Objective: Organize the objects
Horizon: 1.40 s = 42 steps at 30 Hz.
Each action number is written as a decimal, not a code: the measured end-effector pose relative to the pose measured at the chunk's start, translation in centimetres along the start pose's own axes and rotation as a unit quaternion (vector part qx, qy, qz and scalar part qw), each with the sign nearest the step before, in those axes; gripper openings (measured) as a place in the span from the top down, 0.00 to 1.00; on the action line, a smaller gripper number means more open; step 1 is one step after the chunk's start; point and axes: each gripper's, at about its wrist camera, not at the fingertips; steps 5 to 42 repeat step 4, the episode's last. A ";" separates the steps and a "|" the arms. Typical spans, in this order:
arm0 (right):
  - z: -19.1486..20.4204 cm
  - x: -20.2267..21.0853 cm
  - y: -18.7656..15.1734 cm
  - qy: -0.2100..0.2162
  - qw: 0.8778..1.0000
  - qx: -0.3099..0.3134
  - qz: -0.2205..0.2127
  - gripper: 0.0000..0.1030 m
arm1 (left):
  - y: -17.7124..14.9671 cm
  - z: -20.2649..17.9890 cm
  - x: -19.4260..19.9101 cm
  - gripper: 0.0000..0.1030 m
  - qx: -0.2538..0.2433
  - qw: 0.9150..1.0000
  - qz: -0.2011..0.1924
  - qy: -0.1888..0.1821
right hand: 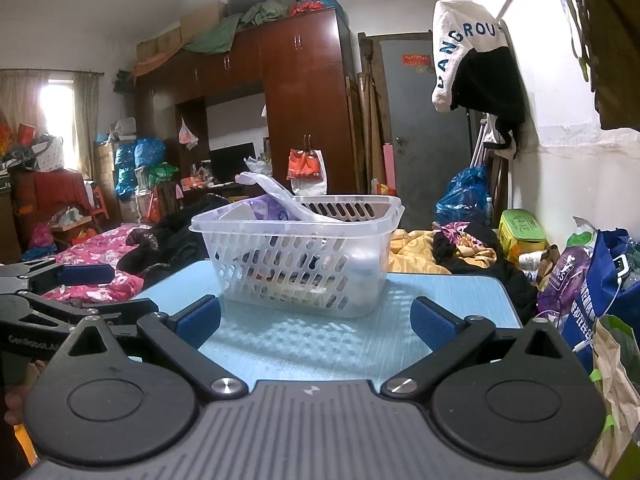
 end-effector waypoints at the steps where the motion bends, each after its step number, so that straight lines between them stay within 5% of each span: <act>1: 0.0 0.0 0.0 0.000 1.000 0.000 0.000 0.00 | 0.0 0.0 0.0 0.02 0.000 1.000 -0.001 0.001; 42: 0.0 0.0 0.0 0.000 1.000 0.000 0.000 0.00 | 0.1 0.1 0.1 0.02 0.004 1.000 -0.008 0.003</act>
Point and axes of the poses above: each gripper's, at about its wrist camera, not at the fingertips, and x roughly against the way its jaws point, z to its left, y to its top, and after that the axes turned 6 degrees about -y, right-handed
